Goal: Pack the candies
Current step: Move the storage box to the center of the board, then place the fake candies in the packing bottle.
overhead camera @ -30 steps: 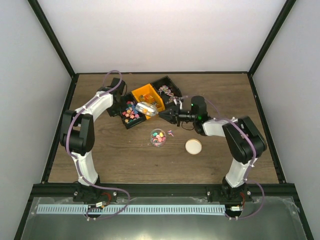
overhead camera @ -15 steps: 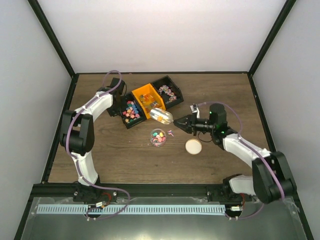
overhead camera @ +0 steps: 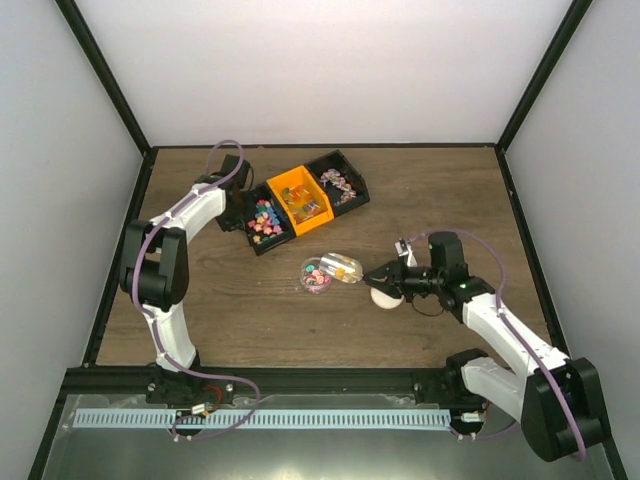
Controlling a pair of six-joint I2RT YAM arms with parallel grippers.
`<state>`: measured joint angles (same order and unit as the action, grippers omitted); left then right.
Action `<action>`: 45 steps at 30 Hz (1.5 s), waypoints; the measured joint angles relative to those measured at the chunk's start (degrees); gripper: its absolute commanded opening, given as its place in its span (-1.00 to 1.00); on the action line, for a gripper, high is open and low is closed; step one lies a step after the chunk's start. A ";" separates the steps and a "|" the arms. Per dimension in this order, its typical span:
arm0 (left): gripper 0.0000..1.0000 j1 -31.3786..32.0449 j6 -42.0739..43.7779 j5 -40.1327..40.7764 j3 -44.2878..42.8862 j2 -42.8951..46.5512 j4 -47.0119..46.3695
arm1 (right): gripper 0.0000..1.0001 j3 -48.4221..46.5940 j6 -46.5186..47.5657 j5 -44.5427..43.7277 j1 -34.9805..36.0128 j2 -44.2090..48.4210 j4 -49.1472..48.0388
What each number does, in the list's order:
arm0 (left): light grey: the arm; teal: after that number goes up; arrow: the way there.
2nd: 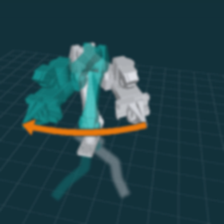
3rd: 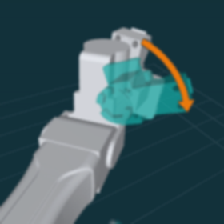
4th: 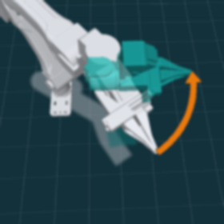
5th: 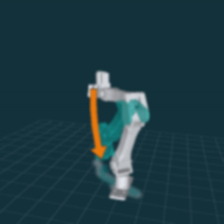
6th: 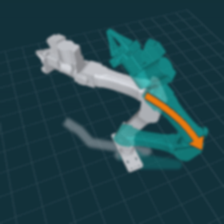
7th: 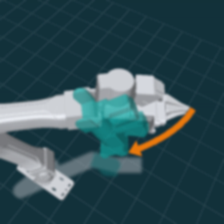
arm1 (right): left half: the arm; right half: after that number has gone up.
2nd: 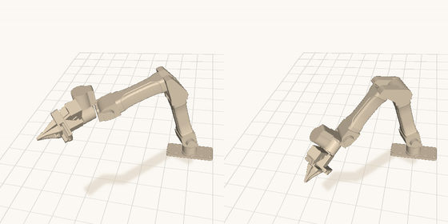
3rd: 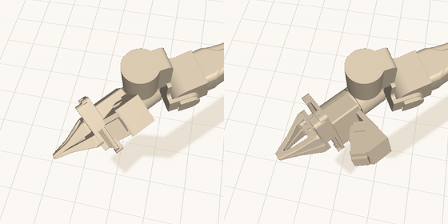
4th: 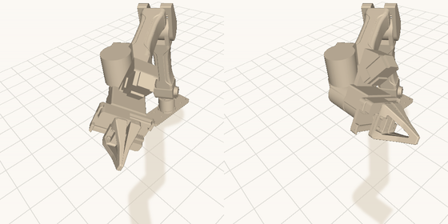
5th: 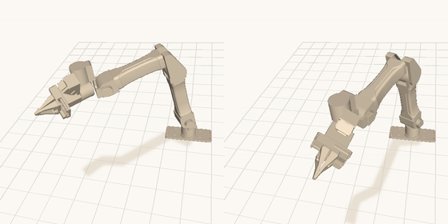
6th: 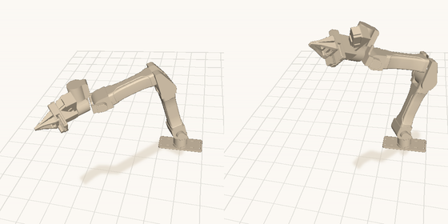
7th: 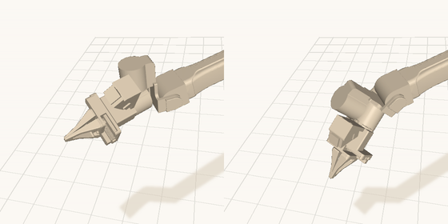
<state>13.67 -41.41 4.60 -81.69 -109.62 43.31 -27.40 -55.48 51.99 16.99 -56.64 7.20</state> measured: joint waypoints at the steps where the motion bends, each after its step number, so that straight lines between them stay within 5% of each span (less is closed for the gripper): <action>1: -0.92 0.00 0.00 -0.09 0.00 -0.04 -0.13 | -0.99 -0.07 0.83 -0.44 0.00 -0.15 1.33; 33: -0.92 -0.31 0.11 -2.47 0.81 -0.20 -2.99 | -0.99 -28.26 17.18 -26.34 14.03 -14.38 34.51; 45: -0.92 -0.81 0.22 -3.96 1.27 -0.20 -3.85 | -0.99 -31.06 18.53 -29.46 15.06 -15.34 38.23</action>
<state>12.86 -41.19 0.64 -80.42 -109.82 39.46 -58.46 -36.95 22.52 32.05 -71.99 45.43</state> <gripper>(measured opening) 0.102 0.120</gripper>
